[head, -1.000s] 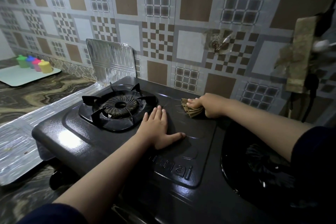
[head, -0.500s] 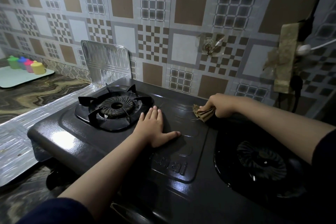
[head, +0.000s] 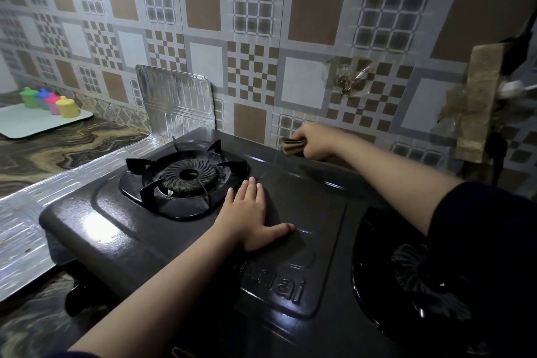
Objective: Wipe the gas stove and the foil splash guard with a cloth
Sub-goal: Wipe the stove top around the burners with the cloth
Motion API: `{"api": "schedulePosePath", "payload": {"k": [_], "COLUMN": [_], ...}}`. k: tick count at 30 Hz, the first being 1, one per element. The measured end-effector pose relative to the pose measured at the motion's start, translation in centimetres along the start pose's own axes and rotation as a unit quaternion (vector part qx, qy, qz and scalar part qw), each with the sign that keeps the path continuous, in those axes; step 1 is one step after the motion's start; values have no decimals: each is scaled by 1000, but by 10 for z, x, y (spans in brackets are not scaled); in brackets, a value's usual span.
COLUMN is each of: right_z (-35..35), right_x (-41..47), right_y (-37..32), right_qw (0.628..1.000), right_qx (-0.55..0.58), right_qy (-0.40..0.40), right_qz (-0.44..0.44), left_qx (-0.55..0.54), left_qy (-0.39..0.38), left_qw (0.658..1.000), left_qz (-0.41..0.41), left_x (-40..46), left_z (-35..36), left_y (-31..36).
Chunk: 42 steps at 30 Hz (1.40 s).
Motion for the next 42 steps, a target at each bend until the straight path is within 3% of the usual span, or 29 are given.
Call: {"api": "schedulePosePath", "payload": {"k": [4, 12, 19, 23, 27, 31, 33, 37, 42], "right_z": [18, 45, 40, 34, 19, -2, -15, -39, -42], "right_x": [36, 64, 47, 35, 43, 64, 77, 104, 135], "right_y": [-38, -54, -54, -52, -49, -53, -67, -123, -208], "right_qw": [995, 932, 931, 938, 969, 986, 994, 996, 985], "right_qx": [-52, -321, -327, -316, -215, -126, -74, 8, 48], "right_qy": [75, -13, -5, -35, -93, -97, -68, -25, 19], "right_qz": [-38, -167, -161, -136, -77, -55, -52, -81, -163], "left_qx": [-3, -2, -16, -24, -40, -32, -7, 18, -11], "left_qy": [-5, 1, 18, 96, 271, 348, 335, 234, 79], "left_qw": [1000, 1000, 1000, 992, 949, 933, 942, 962, 983], "left_qz": [1, 0, 6, 75, 156, 80, 9, -143, -167], "left_x": [1, 6, 0, -15, -45, -59, -62, -67, -57], "left_z": [0, -3, -2, -16, -44, -78, -90, -107, -102], "left_y": [2, 0, 4, 11, -5, -72, -115, -184, -214]}}
Point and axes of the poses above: each hand's wrist, its own x-axis towards the middle knuckle, its own z-axis out of the palm, y = z × x, the point moved 4 cm from there along x, towards the middle knuckle, and after that the axes turned 15 degrees about -x, right-handed, at the moved point
